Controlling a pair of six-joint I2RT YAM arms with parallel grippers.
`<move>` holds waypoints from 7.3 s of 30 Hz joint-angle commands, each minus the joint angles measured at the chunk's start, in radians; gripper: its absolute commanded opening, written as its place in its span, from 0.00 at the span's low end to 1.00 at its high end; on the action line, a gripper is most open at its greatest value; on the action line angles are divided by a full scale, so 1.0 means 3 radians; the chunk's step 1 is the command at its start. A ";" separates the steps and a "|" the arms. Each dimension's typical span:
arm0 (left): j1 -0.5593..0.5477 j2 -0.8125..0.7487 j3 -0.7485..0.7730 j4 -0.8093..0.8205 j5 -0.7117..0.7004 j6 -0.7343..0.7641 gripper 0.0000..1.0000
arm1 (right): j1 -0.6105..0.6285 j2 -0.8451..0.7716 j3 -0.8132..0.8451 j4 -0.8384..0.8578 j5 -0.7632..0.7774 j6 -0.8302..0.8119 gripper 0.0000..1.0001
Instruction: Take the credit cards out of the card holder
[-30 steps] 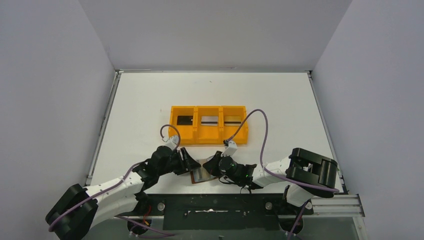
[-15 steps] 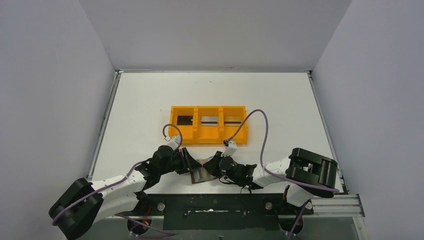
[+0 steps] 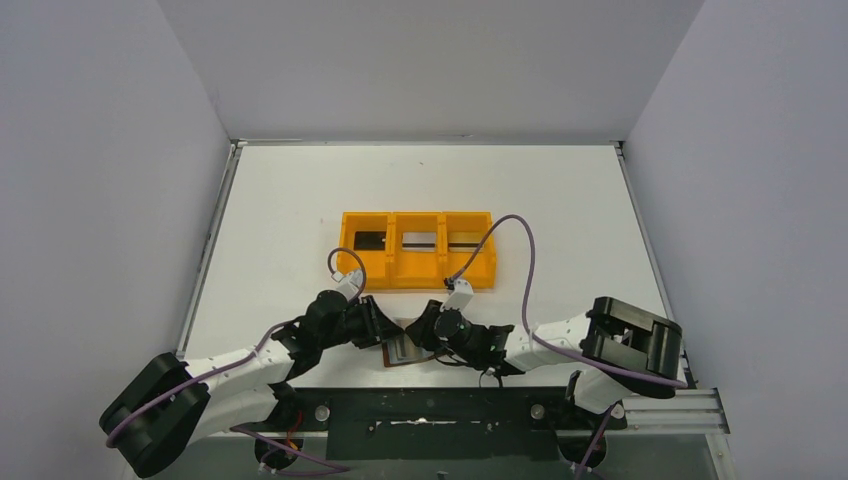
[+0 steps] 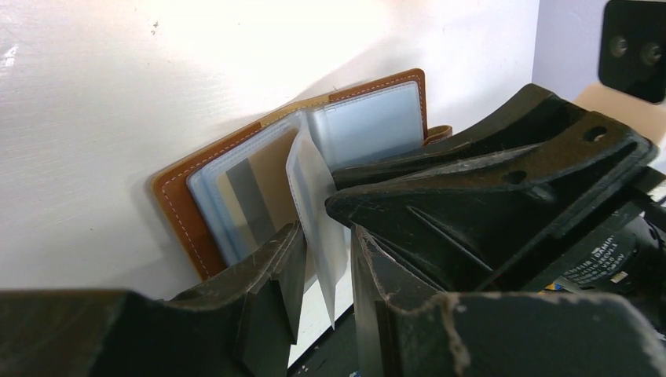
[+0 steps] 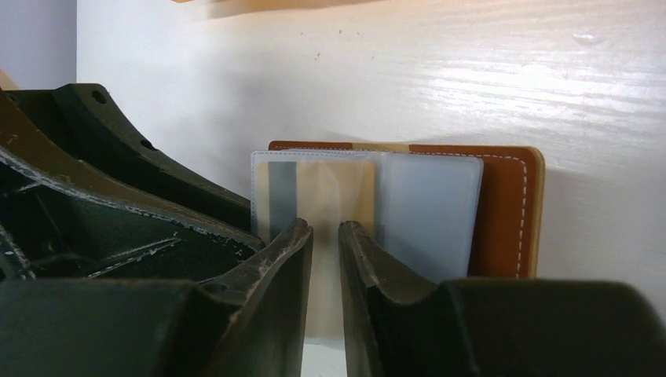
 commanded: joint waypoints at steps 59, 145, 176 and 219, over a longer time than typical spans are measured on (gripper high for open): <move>-0.0667 0.0437 0.0899 -0.0361 -0.0469 0.0214 0.40 | 0.0098 -0.1914 -0.0210 -0.1736 0.1106 0.0250 0.39; -0.0664 0.1073 -0.0077 0.0825 -0.0872 -0.0655 0.28 | -0.0098 -0.0446 -0.0379 -0.1131 0.0281 0.0472 0.12; -0.0664 0.1006 -0.0162 0.1043 -0.0756 -0.0711 0.00 | -0.0096 -0.0563 -0.0424 -0.1201 0.0331 0.0517 0.11; -0.0669 0.1467 -0.0224 0.1742 -0.0726 -0.1075 0.23 | -0.0097 -0.0492 -0.0397 -0.1099 0.0272 0.0468 0.11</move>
